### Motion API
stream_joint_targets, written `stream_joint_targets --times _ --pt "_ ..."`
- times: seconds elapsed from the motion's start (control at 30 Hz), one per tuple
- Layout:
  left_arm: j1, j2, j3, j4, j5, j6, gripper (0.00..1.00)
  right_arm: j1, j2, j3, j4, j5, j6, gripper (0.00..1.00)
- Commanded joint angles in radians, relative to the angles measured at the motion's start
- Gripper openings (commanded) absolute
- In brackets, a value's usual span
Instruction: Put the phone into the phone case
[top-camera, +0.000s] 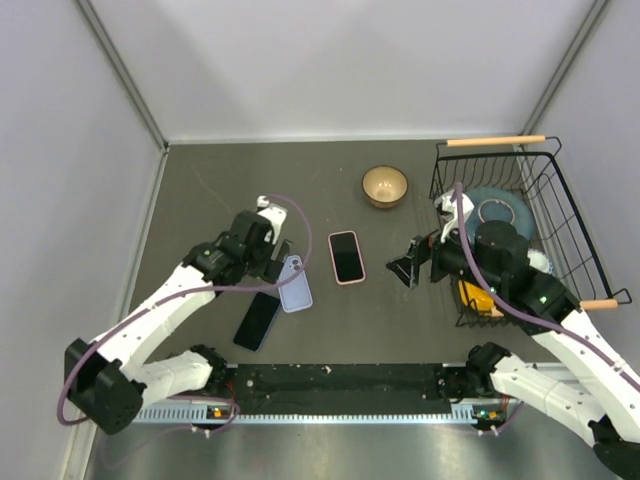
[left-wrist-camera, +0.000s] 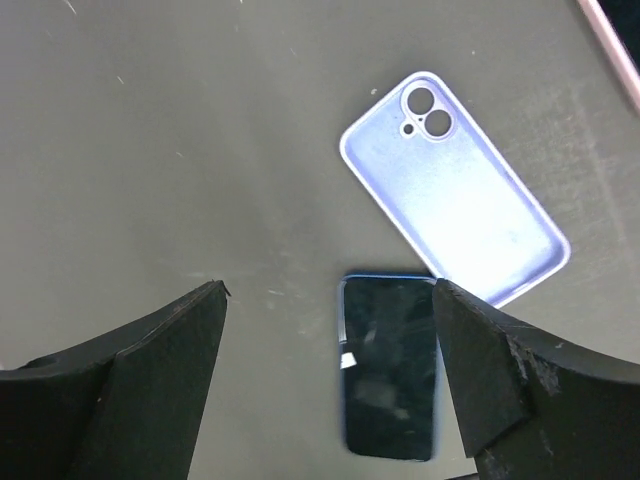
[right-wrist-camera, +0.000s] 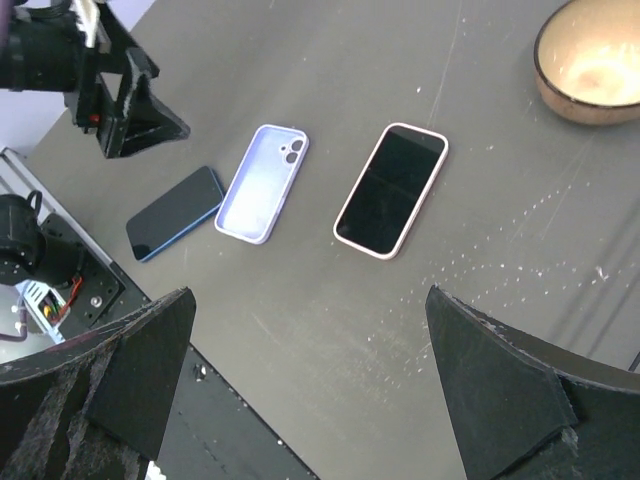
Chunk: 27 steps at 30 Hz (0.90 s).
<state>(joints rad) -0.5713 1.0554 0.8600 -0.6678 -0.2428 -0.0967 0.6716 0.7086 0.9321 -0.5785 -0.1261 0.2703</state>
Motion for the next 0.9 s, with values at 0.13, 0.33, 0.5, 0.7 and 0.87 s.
stream_joint_targets --times 0.13,0.33,0.5,0.7,0.87 --pt "0.001 0.379 0.215 -0.446 0.094 0.354 0.93 0.005 0.009 0.048 0.005 -0.010 -0.045 0.99" --pt "-0.001 0.460 0.180 -0.408 0.320 0.371 0.99 0.003 0.012 0.040 -0.009 0.006 -0.060 0.99" --pt "-0.001 0.485 0.158 -0.404 0.278 0.371 0.99 0.003 0.008 0.028 -0.009 0.020 -0.059 0.99" --pt "-0.002 0.555 0.155 -0.409 0.263 0.350 0.99 0.003 0.019 0.031 -0.009 0.019 -0.051 0.99" --pt "-0.001 0.620 0.155 -0.403 0.221 0.339 0.99 0.003 -0.001 0.027 -0.011 0.020 -0.048 0.99"
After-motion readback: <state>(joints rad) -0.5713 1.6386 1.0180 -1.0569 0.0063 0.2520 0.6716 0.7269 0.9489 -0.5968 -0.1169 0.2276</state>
